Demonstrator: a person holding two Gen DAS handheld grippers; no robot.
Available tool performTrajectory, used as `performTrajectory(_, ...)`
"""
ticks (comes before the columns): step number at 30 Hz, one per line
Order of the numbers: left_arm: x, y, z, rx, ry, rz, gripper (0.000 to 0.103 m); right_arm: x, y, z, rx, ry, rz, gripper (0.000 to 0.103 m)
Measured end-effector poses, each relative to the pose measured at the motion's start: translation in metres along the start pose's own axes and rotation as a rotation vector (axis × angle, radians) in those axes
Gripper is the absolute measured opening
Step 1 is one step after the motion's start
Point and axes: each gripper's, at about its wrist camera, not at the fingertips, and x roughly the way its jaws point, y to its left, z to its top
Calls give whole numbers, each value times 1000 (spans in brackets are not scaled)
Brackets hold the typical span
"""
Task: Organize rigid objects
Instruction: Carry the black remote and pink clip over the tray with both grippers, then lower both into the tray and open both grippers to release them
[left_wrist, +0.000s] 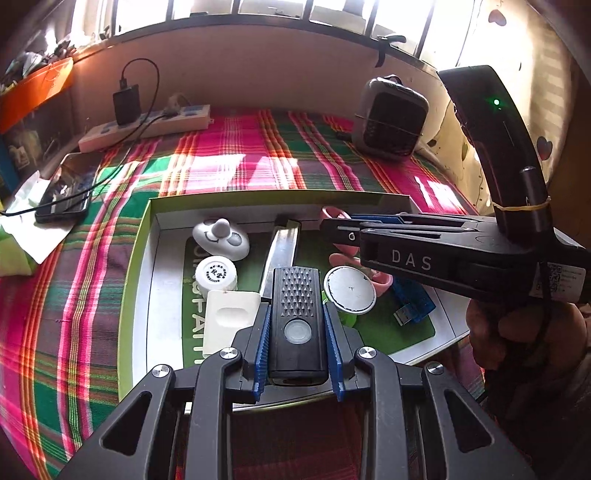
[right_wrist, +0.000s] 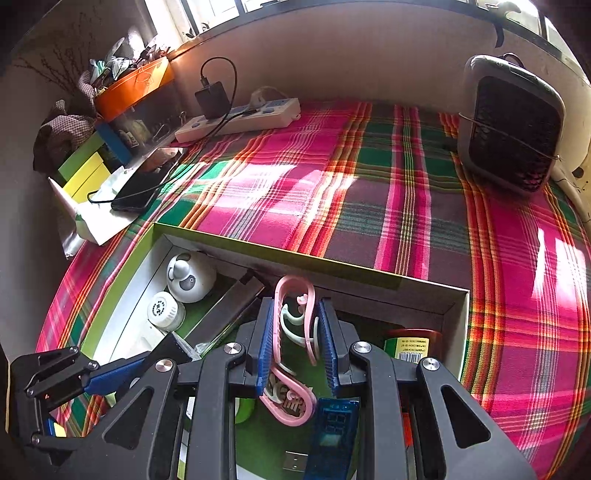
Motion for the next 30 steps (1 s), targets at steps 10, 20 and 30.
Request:
performTrajectory(10,4,0,-1,-4,12,-4,26,3,3,0,-20,-1,-13,25)
performTrajectory(20,6,1,-1,-8,20,-7,26,3,5,1,-34,0,-21,25)
performTrajectory(30,7,1,0,-5,23,-7,29,4,6,1,-41,3,-24,25)
